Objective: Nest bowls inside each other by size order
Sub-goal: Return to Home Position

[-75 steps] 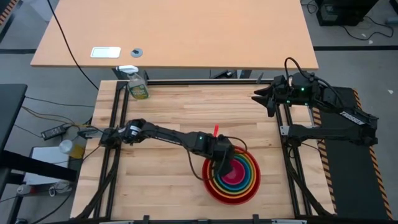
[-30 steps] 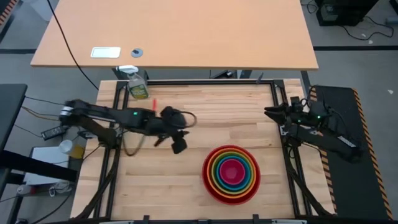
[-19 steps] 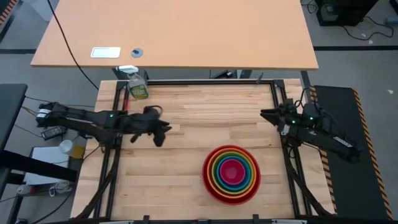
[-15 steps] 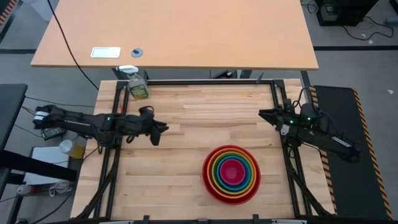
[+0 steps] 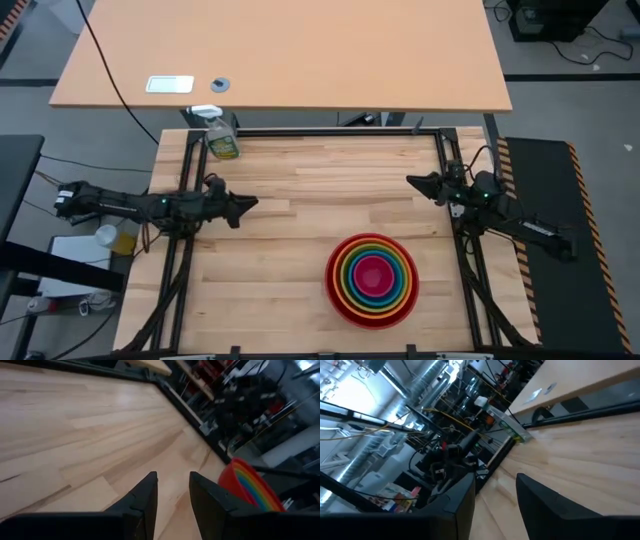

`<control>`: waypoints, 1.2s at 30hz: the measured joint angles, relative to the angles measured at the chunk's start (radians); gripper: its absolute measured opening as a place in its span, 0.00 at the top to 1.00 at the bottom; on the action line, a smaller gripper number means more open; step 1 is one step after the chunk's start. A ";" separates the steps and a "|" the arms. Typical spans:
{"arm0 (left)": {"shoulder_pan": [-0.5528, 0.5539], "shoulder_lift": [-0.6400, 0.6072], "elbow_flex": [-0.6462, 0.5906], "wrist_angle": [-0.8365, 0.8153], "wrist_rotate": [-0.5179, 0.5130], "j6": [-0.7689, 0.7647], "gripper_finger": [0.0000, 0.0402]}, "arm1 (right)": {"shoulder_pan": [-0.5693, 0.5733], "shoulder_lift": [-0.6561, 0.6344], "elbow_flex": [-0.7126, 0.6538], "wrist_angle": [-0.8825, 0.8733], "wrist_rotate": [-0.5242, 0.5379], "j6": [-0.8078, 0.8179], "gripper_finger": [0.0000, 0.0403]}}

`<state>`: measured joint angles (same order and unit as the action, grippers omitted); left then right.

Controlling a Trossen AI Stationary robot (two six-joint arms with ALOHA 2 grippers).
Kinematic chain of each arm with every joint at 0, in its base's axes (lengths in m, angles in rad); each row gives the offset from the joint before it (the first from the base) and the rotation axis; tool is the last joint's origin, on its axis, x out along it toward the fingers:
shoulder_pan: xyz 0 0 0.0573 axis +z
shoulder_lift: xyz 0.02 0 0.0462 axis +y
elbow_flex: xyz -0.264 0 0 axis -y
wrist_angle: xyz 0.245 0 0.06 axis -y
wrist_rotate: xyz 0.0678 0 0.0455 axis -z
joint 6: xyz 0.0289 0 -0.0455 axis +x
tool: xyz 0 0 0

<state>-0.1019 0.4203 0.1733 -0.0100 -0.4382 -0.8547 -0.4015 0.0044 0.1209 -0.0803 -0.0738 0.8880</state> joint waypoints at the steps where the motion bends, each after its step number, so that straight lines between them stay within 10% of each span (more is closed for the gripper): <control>1: 0.000 -0.030 -0.013 -0.001 -0.002 0.000 0.72 | 0.000 0.000 -0.004 0.002 0.000 0.004 0.63; 14: 0.000 -0.321 -0.137 0.000 -0.039 -0.036 0.72 | 0.000 0.002 -0.115 0.245 0.104 0.079 0.69; 27: 0.001 -0.336 -0.145 0.024 -0.124 0.086 0.72 | -0.001 0.002 -0.115 0.244 0.184 0.081 0.69; 36: 0.001 -0.336 -0.145 0.023 -0.127 0.696 0.72 | -0.001 0.002 -0.115 0.233 0.109 -0.427 0.69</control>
<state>-0.1013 0.0841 0.0280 0.0132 -0.5648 -0.1591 -0.4026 0.0063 0.0059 0.1527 0.0354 0.4610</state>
